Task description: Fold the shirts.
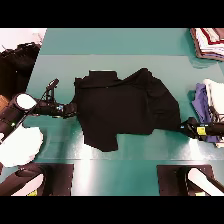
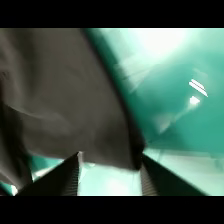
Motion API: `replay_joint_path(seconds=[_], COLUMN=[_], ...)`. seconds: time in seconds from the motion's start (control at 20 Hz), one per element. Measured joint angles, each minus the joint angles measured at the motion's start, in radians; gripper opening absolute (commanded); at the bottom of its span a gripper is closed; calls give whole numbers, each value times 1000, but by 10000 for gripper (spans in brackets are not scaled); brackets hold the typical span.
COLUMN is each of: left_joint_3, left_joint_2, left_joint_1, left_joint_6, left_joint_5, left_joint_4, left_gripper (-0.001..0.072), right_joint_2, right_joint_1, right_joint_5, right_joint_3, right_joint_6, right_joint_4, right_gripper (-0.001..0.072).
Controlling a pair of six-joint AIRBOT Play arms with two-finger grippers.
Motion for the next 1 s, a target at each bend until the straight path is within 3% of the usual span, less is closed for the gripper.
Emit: replay_joint_path(seconds=[0.05, 0.1, 0.15, 0.5, 1.0], left_joint_3=[0, 0, 0, 151, 1034], left_joint_2=[0, 0, 1, 126, 285], left_joint_1=[0, 0, 0, 0, 1], left_joint_6=[0, 0, 0, -34, -60], left_joint_5=[0, -2, -3, -42, -76], left_joint_4=[0, 0, 0, 118, 322], left_gripper=[25, 24, 24, 25, 24], right_joint_2=[-17, -31, -42, 64, 306], right_joint_1=[22, 44, 66, 187, 242], right_joint_5=[-17, -32, -40, -56, -107], right_joint_3=[14, 28, 43, 229, 1034], right_joint_6=[3, 3, 5, 11, 11], right_joint_4=[-1, 3, 5, 4, -65], right_gripper=[225, 61, 17, 17, 17])
